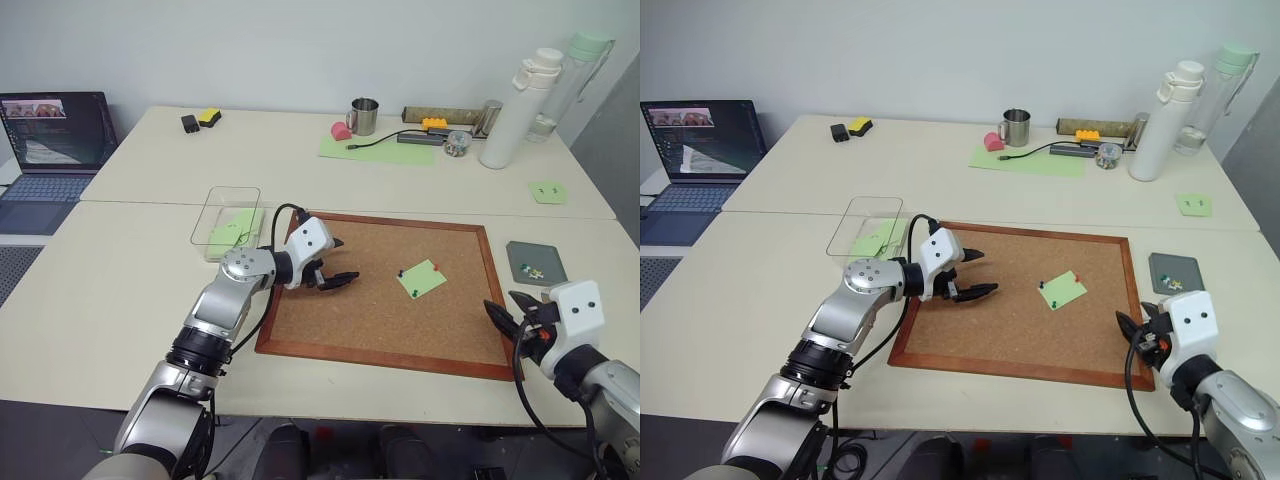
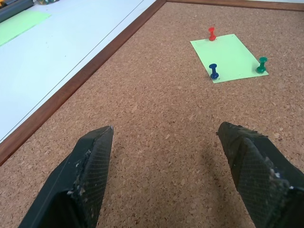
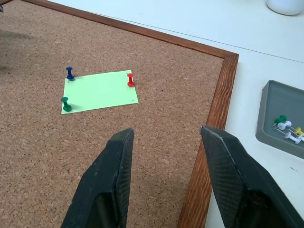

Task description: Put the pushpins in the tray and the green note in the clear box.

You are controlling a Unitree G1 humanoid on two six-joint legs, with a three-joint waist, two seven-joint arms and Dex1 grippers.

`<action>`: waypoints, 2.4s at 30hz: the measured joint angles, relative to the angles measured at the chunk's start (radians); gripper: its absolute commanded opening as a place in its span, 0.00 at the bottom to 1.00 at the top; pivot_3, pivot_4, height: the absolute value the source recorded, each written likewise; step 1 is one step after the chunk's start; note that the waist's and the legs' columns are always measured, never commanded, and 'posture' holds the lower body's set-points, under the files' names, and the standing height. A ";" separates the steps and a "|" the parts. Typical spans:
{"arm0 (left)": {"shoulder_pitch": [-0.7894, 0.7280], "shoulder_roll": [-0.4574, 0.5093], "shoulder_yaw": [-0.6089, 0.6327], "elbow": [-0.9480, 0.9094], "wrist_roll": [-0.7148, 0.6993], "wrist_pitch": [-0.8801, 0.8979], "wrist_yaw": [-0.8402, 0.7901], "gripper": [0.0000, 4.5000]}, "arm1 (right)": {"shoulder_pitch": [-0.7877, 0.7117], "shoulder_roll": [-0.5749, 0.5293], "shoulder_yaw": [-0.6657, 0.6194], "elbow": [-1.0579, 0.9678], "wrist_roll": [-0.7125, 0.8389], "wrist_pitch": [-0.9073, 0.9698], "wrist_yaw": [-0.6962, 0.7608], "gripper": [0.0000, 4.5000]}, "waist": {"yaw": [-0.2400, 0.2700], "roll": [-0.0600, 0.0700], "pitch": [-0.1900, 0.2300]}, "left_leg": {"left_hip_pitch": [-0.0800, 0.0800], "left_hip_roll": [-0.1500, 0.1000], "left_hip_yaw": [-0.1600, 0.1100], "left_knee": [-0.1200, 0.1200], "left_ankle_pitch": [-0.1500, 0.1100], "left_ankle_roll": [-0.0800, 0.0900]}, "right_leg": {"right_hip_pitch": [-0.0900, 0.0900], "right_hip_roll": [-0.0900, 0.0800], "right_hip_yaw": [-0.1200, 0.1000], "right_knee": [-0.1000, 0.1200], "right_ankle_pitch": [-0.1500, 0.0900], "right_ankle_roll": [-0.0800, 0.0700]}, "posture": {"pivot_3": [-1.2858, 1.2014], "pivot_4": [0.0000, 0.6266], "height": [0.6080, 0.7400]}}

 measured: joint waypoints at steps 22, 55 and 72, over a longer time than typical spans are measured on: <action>-0.003 0.000 0.003 -0.001 -0.058 0.083 -0.056 0.79 | -0.007 -0.004 0.000 0.000 0.000 0.002 0.001 0.51 | 0.000 0.000 0.000 | 0.000 0.000 0.000 0.000 0.000 0.000 | 0.000 0.000 0.000 0.000 0.000 0.000 | 0.52 0.24 1.00; 0.125 -0.033 -0.035 -0.083 -0.143 0.114 -0.065 0.01 | -0.472 0.102 0.349 0.498 -0.196 -0.152 0.023 0.51 | -0.003 0.001 -0.001 | 0.001 0.001 0.001 0.002 0.000 0.000 | 0.000 0.000 0.001 0.001 0.000 0.000 | 0.52 0.24 1.00; 0.127 -0.048 -0.076 -0.017 -0.071 0.013 -0.039 0.00 | -0.521 0.163 0.346 0.681 -0.228 -0.222 0.044 0.22 | 0.001 0.003 -0.003 | 0.001 0.001 0.000 0.006 0.000 0.000 | 0.001 0.000 0.000 0.003 0.000 0.000 | 0.52 0.24 1.00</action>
